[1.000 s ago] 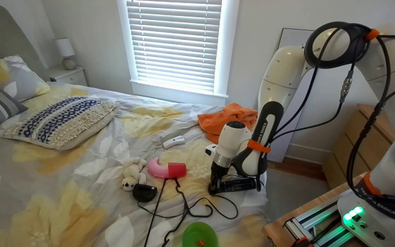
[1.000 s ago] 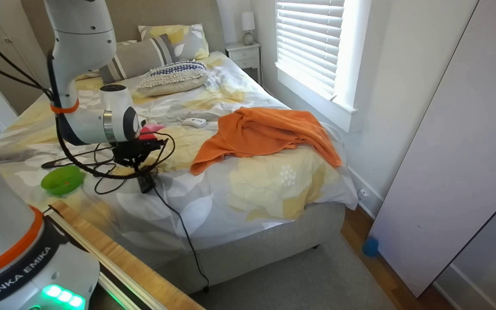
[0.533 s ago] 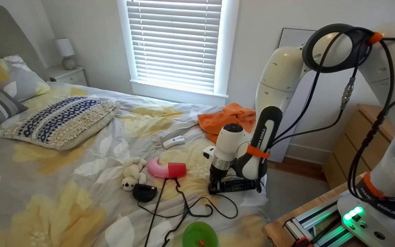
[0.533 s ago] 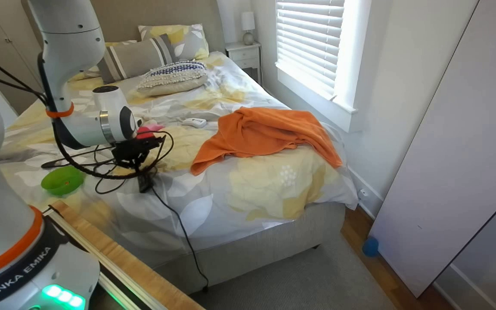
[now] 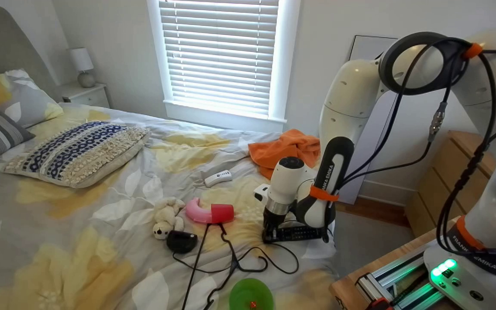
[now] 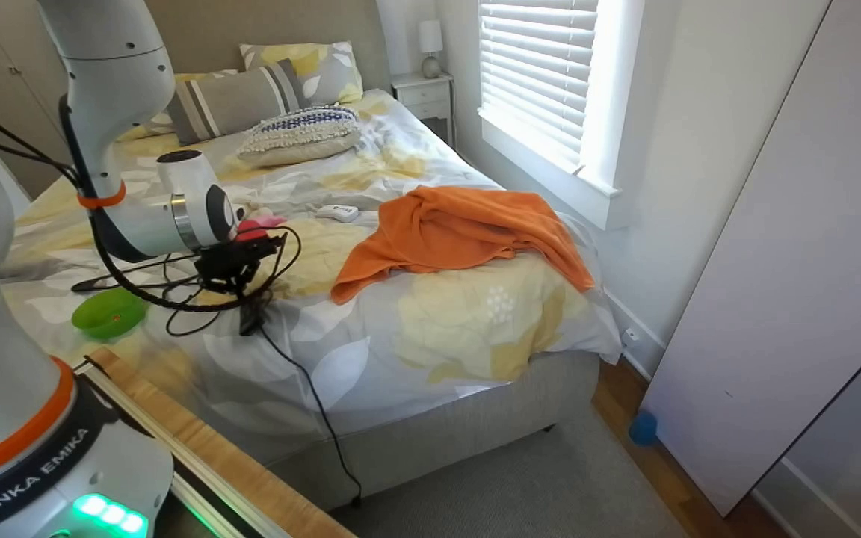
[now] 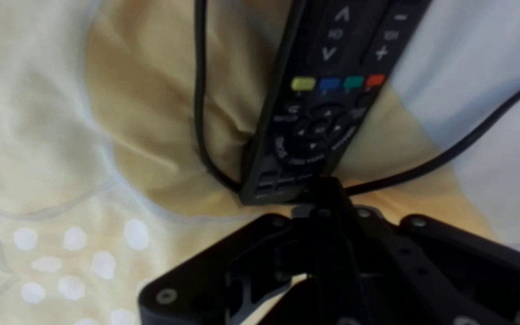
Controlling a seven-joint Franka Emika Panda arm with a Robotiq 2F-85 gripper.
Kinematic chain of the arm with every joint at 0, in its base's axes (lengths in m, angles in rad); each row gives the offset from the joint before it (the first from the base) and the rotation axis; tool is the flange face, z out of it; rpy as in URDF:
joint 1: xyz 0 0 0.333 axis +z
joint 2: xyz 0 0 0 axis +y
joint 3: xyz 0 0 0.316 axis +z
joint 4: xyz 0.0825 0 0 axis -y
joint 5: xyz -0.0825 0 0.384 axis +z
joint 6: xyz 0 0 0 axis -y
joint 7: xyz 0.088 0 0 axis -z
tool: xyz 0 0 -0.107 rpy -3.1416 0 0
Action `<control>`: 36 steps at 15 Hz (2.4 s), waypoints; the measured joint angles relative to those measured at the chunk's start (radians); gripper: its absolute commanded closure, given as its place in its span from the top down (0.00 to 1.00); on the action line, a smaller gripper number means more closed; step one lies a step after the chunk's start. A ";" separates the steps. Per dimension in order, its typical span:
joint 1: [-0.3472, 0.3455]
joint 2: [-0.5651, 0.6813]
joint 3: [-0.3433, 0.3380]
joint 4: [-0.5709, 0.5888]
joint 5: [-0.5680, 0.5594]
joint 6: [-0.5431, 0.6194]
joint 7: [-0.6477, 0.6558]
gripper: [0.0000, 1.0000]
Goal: Press a button on the black remote
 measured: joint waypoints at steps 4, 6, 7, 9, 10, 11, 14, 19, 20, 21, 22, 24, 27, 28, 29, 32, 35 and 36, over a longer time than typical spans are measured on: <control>0.020 0.004 -0.017 0.004 0.000 0.000 0.011 0.00; 0.027 0.005 -0.023 0.005 0.000 0.000 0.015 0.00; 0.030 0.006 -0.026 0.006 0.000 0.000 0.017 0.00; 0.033 0.007 -0.029 0.007 0.000 0.000 0.019 0.00; 0.033 0.007 -0.029 0.007 0.000 0.000 0.020 0.00; 0.033 0.007 -0.029 0.007 0.000 0.000 0.021 0.00; 0.032 0.004 -0.027 0.006 0.000 0.000 0.029 0.00; -0.027 -0.016 0.015 -0.011 0.001 -0.007 0.043 0.00; -0.045 -0.023 0.027 -0.016 0.003 -0.010 0.049 0.00; -0.065 -0.031 0.042 -0.022 0.004 -0.014 0.053 0.00; -0.090 -0.039 0.061 -0.029 0.004 -0.017 0.054 0.00; -0.153 -0.056 0.107 -0.048 0.005 -0.018 0.054 0.00; -0.270 -0.083 0.202 -0.082 0.009 -0.019 0.054 0.00; -0.314 -0.092 0.240 -0.096 0.012 -0.019 0.054 0.00; -0.363 -0.102 0.285 -0.112 0.015 -0.020 0.054 0.00; -0.504 -0.132 0.410 -0.162 0.033 -0.021 0.054 0.00; -0.608 -0.171 0.497 -0.210 0.073 -0.024 0.058 0.26; -0.620 -0.193 0.501 -0.223 0.089 -0.024 0.069 0.27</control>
